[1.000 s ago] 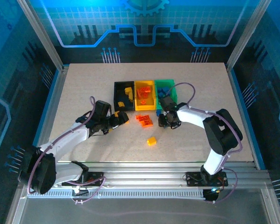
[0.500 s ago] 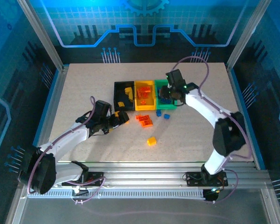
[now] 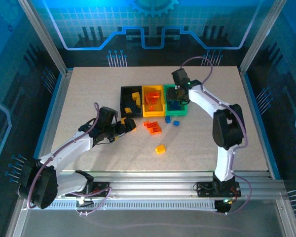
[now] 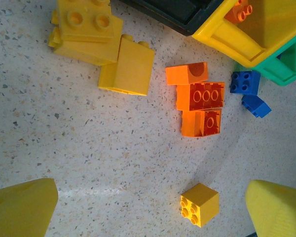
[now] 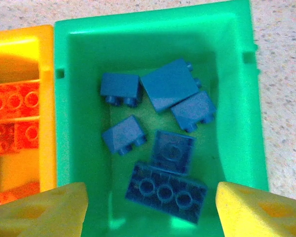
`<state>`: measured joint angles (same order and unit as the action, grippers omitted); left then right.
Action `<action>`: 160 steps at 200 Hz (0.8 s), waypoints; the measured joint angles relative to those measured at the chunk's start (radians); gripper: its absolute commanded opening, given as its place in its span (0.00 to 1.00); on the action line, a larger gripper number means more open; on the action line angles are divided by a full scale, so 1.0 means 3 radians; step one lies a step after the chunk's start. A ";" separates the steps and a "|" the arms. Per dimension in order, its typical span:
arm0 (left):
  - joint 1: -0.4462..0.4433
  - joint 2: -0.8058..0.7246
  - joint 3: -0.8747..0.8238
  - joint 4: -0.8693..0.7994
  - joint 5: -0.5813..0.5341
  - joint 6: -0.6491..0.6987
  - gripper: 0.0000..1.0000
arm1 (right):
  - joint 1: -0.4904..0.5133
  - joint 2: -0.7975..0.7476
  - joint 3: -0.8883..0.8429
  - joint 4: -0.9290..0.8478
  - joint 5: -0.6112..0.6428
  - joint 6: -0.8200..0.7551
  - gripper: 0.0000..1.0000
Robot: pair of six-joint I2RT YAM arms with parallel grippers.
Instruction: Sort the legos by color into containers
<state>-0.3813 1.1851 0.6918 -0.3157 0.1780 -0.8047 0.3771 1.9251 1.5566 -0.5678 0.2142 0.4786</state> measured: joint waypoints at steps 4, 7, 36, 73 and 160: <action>0.0000 -0.0003 0.0000 -0.0001 0.0000 0.0000 0.99 | 0.0004 -0.0094 -0.0094 0.0017 -0.0008 0.0000 0.72; 0.0000 -0.0005 0.0000 0.0000 0.0000 0.0000 0.99 | 0.0008 -0.0173 -0.0168 0.0023 -0.0006 0.0014 0.72; 0.0000 -0.0015 -0.0004 0.0003 -0.0001 0.0000 0.99 | 0.0100 -0.0827 -0.0877 0.0095 -0.0029 0.0114 0.73; 0.0000 -0.0014 -0.0004 0.0013 0.0000 0.0000 0.99 | 0.0189 -0.0842 -0.1527 0.0251 -0.0128 0.0226 0.73; 0.0000 0.0025 -0.0006 0.0023 0.0001 -0.0001 0.99 | 0.0245 -0.0502 -0.1662 0.0599 -0.0196 0.0239 0.68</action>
<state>-0.3813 1.1927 0.6899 -0.3088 0.1783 -0.8051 0.4507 1.7744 1.0580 -0.3882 0.1555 0.5503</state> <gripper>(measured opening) 0.989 0.685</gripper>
